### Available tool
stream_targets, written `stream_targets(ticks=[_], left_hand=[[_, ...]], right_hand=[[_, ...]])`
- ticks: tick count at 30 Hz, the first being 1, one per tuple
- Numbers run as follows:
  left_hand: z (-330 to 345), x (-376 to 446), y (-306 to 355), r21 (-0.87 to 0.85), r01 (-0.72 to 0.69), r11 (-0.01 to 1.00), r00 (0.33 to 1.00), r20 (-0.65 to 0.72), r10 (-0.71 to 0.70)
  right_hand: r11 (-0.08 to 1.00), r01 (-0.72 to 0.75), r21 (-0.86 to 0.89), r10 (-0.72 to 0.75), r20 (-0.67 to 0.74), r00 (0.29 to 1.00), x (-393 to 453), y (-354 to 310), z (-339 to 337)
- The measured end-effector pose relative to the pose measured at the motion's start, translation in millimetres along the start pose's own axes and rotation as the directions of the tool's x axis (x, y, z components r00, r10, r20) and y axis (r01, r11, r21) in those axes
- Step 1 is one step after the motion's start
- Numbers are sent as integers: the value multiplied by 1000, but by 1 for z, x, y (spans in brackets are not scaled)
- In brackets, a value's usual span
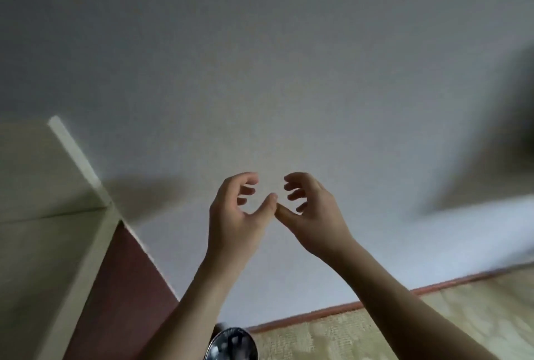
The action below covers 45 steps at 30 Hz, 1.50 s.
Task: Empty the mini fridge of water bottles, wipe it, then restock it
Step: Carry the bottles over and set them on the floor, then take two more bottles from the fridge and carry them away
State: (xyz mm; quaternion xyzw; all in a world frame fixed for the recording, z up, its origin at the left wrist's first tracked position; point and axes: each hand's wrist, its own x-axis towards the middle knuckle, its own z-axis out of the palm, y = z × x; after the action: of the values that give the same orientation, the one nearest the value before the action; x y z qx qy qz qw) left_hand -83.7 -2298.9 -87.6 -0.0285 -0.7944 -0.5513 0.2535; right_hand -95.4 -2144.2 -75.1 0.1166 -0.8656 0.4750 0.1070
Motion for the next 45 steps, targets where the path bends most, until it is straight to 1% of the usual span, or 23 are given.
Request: stream_targets(ticks=[2, 5, 7, 9, 12, 15, 17, 19, 20, 22, 24, 26, 27, 30, 32, 35, 40, 43, 45], left_hand=[[30, -2, 39, -39, -68, 997, 994, 78, 70], [91, -16, 100, -108, -185, 977, 961, 188, 203], [139, -36, 142, -160, -227, 961, 929, 262, 263], [190, -65, 186, -226, -258, 939, 879, 348, 325], [268, -124, 255, -363, -282, 888, 767, 470, 436], [333, -200, 330, -487, -304, 819, 608, 563, 560], [369, -253, 378, -561, -328, 760, 504, 577, 643], [397, -300, 419, -634, -330, 700, 418, 566, 710], [409, -322, 437, -660, -309, 685, 391, 568, 724], [428, -350, 461, -688, -253, 680, 361, 585, 727], [450, -381, 484, -716, -218, 663, 310, 593, 743], [472, -404, 505, -730, -192, 656, 258, 608, 751], [484, -412, 513, -735, -175, 655, 246, 611, 752], [527, -427, 531, -741, -146, 655, 240, 616, 750], [559, -433, 538, -740, -140, 657, 219, 624, 750], [617, -438, 548, -740, -151, 656, 193, 629, 753], [738, -436, 582, -738, -152, 657, 196, 629, 752], [806, -433, 612, -739, -134, 660, 177, 637, 750], [848, -434, 635, -754, -146, 641, 146, 624, 768]], right_hand=[[999, -40, -30, 36, -134, 990, -14, 0, -58], [991, -103, -89, 69, -322, 944, -49, 9, -152], [978, -156, -139, 82, -431, 898, -84, 18, -215], [964, -216, -156, 97, -549, 830, -129, 29, -279], [941, -311, -137, 125, -712, 691, -215, 44, -374], [897, -426, -116, 147, -831, 537, -313, 54, -455], [867, -486, -110, 140, -882, 449, -375, 58, -500], [834, -539, -118, 113, -920, 376, -424, 60, -535], [815, -565, -127, 95, -933, 347, -445, 60, -550], [786, -603, -140, 65, -950, 306, -472, 61, -570], [755, -641, -138, 40, -966, 255, -505, 65, -591], [721, -681, -130, 35, -974, 223, -531, 73, -613], [709, -694, -123, 38, -977, 211, -540, 80, -624], [693, -716, -89, 55, -983, 175, -556, 102, -658], [689, -721, -75, 61, -985, 161, -557, 123, -682], [685, -723, -87, 51, -985, 166, -547, 160, -722], [663, -737, -133, 8, -983, 185, -518, 229, -818], [651, -749, -120, 0, -988, 157, -504, 263, -881], [643, -758, -113, -7, -990, 142, -500, 281, -920]])
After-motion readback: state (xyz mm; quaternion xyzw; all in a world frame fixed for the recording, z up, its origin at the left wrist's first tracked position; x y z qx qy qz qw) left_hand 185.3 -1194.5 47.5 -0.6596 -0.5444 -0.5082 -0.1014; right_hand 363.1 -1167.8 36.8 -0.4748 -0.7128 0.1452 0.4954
